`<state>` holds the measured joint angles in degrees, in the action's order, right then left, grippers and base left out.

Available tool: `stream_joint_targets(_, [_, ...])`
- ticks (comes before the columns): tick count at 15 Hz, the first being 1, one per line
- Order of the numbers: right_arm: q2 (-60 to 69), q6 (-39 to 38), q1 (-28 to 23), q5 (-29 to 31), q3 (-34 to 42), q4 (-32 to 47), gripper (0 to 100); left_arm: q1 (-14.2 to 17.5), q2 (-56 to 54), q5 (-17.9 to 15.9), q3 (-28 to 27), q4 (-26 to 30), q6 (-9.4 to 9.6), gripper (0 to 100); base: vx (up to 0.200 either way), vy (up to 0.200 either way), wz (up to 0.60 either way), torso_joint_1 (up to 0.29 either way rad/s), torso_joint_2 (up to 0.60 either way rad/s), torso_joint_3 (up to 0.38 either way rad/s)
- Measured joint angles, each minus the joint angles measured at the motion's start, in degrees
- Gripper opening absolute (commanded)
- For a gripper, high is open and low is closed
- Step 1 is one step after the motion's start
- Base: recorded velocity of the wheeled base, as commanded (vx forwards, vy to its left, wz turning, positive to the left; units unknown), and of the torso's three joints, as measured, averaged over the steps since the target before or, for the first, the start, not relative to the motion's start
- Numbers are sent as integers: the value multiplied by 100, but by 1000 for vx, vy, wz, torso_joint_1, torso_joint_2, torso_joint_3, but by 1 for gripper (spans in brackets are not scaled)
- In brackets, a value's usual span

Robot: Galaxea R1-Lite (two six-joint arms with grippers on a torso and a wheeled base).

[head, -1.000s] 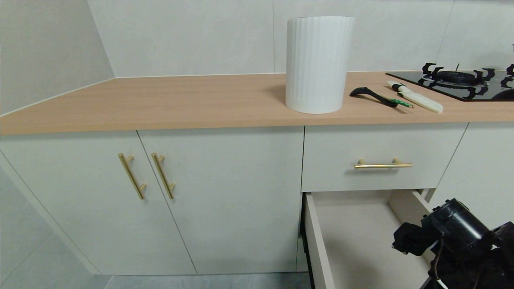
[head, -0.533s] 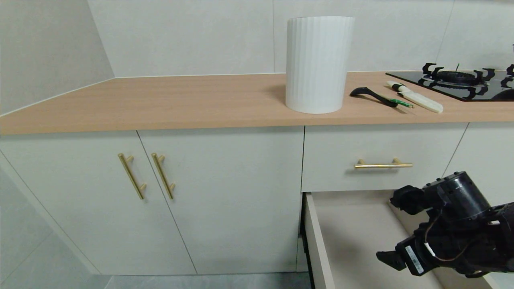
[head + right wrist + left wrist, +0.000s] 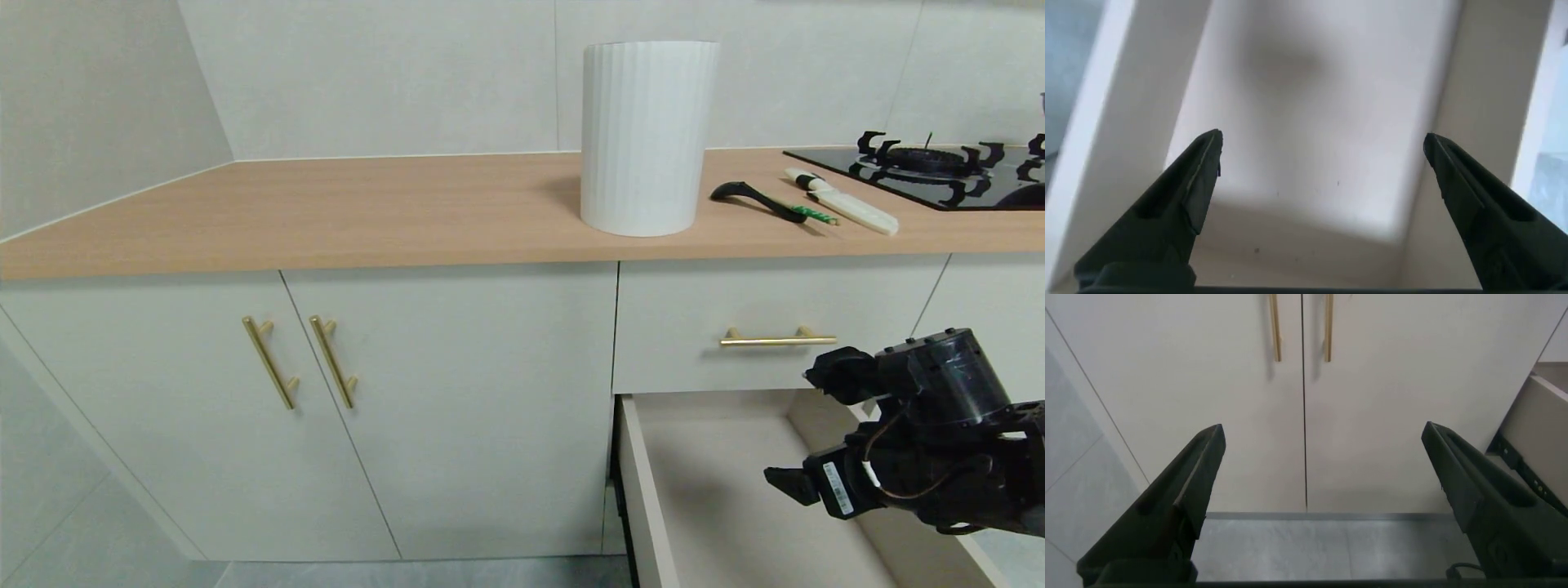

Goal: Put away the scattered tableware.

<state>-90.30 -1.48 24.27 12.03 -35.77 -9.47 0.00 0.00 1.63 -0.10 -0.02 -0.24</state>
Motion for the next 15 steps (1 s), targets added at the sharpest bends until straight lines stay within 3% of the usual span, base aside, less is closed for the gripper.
stream_joint_targets(15, [57,4,-7,0,44,-27,100,0,0,0,0,2,2,100,0,0,0,170,-452,-286])
